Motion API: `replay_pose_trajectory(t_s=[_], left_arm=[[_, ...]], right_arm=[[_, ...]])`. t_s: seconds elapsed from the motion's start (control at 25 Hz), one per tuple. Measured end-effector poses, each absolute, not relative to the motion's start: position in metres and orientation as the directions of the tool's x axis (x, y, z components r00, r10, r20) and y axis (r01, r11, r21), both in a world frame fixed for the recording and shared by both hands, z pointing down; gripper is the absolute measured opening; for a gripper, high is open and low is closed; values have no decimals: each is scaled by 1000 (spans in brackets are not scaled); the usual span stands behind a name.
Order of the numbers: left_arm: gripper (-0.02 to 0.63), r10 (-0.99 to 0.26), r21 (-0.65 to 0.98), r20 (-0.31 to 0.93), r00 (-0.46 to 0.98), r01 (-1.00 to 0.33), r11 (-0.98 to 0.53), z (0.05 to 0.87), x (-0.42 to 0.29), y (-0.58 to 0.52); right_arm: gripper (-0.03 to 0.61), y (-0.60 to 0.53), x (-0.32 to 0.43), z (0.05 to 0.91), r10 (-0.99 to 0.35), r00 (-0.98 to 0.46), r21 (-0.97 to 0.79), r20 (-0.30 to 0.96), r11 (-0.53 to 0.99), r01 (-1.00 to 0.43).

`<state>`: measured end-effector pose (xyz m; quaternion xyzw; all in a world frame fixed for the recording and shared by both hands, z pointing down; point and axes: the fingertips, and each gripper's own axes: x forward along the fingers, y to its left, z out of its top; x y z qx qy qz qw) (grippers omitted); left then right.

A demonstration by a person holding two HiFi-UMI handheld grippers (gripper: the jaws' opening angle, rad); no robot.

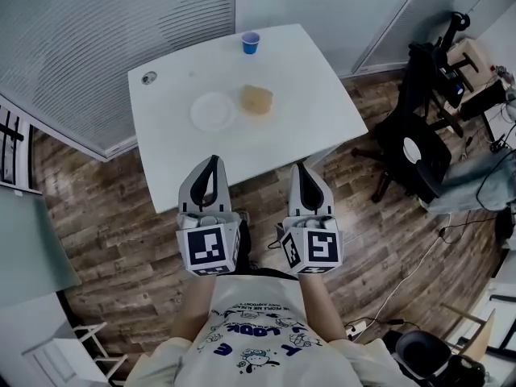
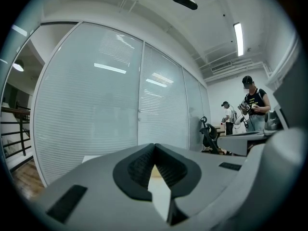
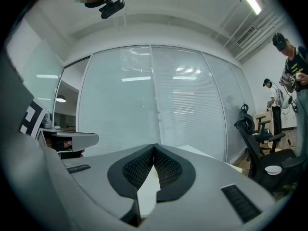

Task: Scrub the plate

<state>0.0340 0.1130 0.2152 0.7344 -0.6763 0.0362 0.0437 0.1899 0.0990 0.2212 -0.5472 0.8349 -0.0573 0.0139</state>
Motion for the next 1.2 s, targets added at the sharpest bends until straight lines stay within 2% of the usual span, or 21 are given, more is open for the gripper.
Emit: replay_pose_trajectory(t_s=[0.88, 1.2], left_arm=[[26, -982, 56, 176, 74, -996, -65, 239, -35, -15], [26, -971, 77, 225, 77, -995, -61, 259, -43, -30]], right_arm=[[18, -41, 134, 230, -918, -388, -85, 79, 381, -921], [18, -56, 122, 251, -908, -392, -68, 145, 386, -920]])
